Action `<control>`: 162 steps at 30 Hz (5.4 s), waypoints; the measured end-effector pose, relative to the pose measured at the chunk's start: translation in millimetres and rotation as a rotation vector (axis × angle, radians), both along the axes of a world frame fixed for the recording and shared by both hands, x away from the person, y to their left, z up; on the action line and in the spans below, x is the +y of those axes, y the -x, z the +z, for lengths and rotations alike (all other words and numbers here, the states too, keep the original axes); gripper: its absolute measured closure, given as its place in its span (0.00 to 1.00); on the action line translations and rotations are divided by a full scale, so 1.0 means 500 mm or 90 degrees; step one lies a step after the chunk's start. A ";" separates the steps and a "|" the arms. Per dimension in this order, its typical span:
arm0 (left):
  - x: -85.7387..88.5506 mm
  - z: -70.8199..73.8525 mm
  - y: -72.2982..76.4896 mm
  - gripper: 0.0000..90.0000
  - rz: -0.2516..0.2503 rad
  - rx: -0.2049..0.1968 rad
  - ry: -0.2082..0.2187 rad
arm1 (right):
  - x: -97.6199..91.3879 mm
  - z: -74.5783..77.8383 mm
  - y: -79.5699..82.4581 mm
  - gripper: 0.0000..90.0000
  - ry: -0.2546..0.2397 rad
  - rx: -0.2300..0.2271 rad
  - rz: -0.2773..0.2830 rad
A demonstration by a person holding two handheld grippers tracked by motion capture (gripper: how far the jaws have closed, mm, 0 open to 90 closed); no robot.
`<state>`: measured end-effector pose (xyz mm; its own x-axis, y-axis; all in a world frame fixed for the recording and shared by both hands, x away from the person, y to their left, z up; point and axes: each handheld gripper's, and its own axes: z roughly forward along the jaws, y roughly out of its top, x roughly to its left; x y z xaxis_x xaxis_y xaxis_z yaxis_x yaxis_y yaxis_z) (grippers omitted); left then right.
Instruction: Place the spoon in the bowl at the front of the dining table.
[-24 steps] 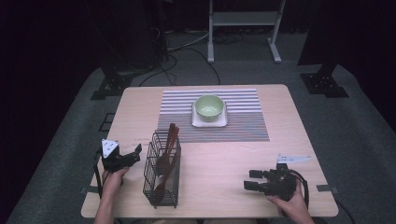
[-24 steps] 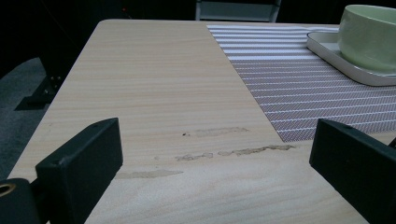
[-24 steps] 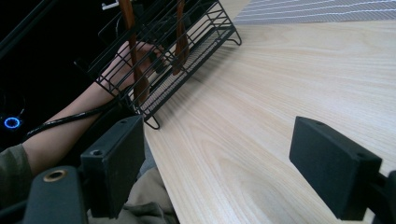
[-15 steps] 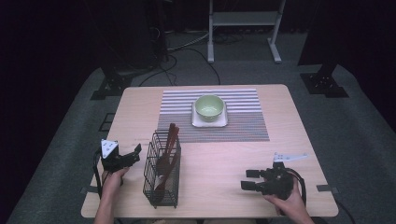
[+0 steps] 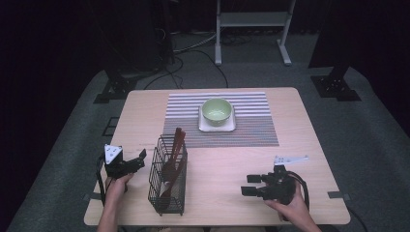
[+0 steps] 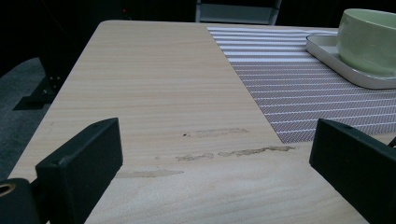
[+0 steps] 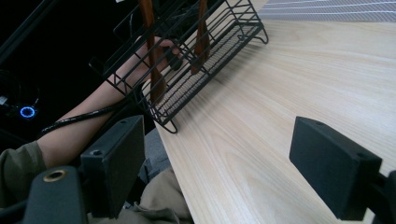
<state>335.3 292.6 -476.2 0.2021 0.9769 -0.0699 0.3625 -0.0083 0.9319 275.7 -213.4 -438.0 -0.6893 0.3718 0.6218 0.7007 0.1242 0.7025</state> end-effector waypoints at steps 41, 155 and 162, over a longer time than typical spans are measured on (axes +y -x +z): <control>0.001 0.000 0.001 0.02 0.001 0.001 0.006 | 0.086 0.067 -0.024 0.19 0.040 -0.028 0.065; 0.005 0.000 0.002 0.02 0.000 0.002 0.012 | 0.299 0.179 -0.094 0.23 0.094 0.012 0.183; 0.006 0.000 0.002 0.02 0.000 0.000 0.012 | 0.318 0.182 -0.103 0.25 0.100 0.013 0.189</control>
